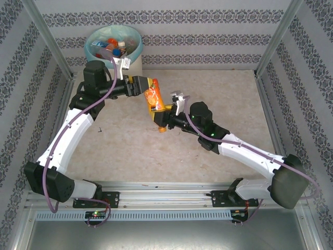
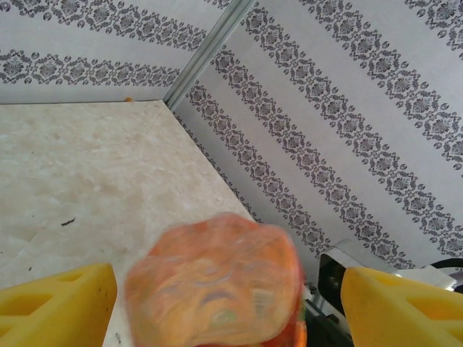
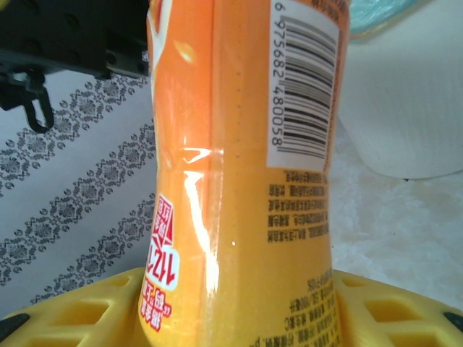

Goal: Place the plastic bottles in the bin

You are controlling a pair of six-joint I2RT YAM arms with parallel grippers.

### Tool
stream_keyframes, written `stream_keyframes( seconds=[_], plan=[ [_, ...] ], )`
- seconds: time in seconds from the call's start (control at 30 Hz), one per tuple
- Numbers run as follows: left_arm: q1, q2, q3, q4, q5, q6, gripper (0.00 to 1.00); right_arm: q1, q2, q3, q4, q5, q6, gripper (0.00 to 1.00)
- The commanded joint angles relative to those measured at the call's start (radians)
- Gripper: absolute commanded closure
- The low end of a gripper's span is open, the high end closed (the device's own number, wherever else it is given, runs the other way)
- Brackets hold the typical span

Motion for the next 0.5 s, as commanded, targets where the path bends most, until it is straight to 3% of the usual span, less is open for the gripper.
stream_keyframes(
  seconds=[0.0, 0.17, 0.37, 0.47],
  plan=[
    [-0.016, 0.019, -0.019, 0.121, 0.065, -0.059, 0.21, 0.015, -0.033, 0.006, 0.087, -0.017, -0.021, 0.47],
    [-0.052, 0.038, -0.017, 0.190, 0.159, -0.075, 0.29, 0.026, -0.036, 0.018, 0.087, -0.024, -0.029, 0.46],
    [-0.052, 0.027, -0.001, 0.205, 0.098, -0.075, 0.50, 0.028, -0.040, 0.016, 0.083, -0.029, -0.036, 0.44],
    [-0.051, 0.017, 0.013, 0.210, 0.051, -0.071, 0.57, 0.031, -0.053, 0.008, 0.071, -0.007, -0.038, 0.33]
  ],
)
